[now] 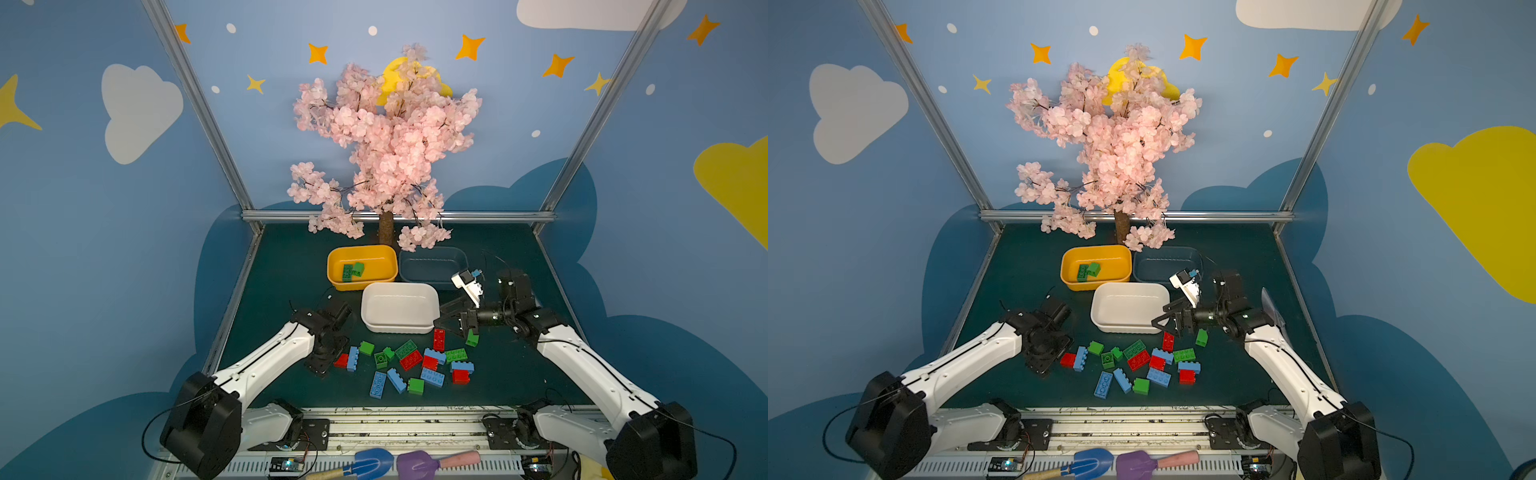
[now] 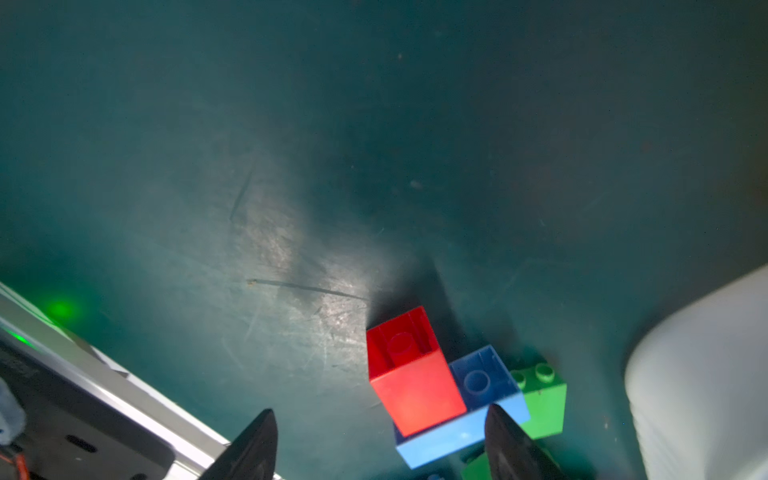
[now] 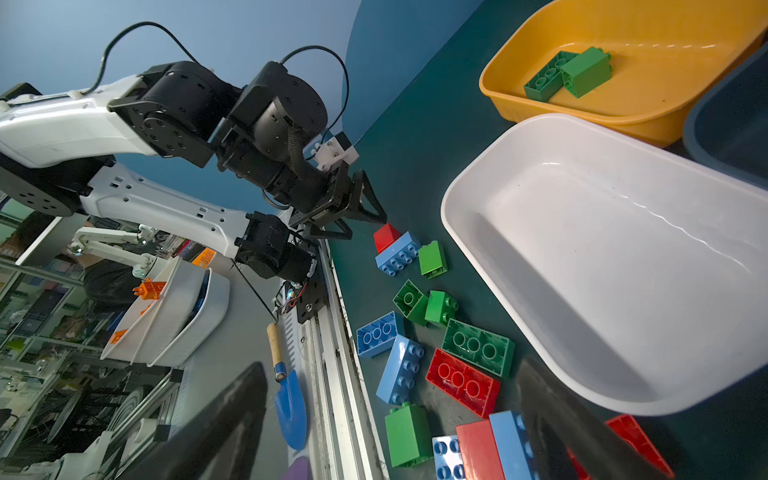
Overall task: Sort the legos into containers by color
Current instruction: 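Return the left gripper to the pile and grasp a red brick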
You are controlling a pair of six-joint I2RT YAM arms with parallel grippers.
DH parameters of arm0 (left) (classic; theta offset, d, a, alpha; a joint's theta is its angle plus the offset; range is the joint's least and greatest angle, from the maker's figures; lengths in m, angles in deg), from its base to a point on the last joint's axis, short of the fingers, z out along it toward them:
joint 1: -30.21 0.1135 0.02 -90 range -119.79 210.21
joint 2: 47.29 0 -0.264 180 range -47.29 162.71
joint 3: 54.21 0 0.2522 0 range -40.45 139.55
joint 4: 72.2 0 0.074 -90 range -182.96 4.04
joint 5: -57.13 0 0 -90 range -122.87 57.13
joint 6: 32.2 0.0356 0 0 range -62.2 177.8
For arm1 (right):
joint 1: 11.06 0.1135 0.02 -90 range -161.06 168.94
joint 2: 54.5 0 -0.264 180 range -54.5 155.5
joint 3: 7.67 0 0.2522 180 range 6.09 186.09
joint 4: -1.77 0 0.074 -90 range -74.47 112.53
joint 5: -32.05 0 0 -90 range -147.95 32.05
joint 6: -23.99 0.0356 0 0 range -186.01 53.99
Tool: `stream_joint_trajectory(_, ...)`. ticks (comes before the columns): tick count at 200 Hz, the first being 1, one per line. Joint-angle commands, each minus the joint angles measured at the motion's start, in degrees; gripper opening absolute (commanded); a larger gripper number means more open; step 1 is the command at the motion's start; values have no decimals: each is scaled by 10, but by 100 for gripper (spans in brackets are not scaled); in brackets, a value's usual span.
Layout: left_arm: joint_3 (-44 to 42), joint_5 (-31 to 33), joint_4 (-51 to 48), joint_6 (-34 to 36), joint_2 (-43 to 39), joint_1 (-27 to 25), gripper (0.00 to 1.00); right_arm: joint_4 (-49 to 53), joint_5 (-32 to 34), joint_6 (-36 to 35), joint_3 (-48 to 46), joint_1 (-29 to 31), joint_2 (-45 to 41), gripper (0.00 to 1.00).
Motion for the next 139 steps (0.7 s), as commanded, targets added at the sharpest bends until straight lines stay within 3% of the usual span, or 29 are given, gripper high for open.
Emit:
stream_joint_trajectory(1,6,12,26,-59,26,-6,76,-10,-9,4,-7,3,-9,92)
stream_joint_trajectory(48,-3,8,68,-68,92,-13,64,-9,-10,-1,-7,3,-5,92)
stream_joint_trajectory(108,8,9,70,-56,126,-19,29,3,-6,-6,-3,3,-8,92)
stream_joint_trajectory(139,31,41,54,13,100,-14,23,3,-3,-7,-2,1,-13,92)
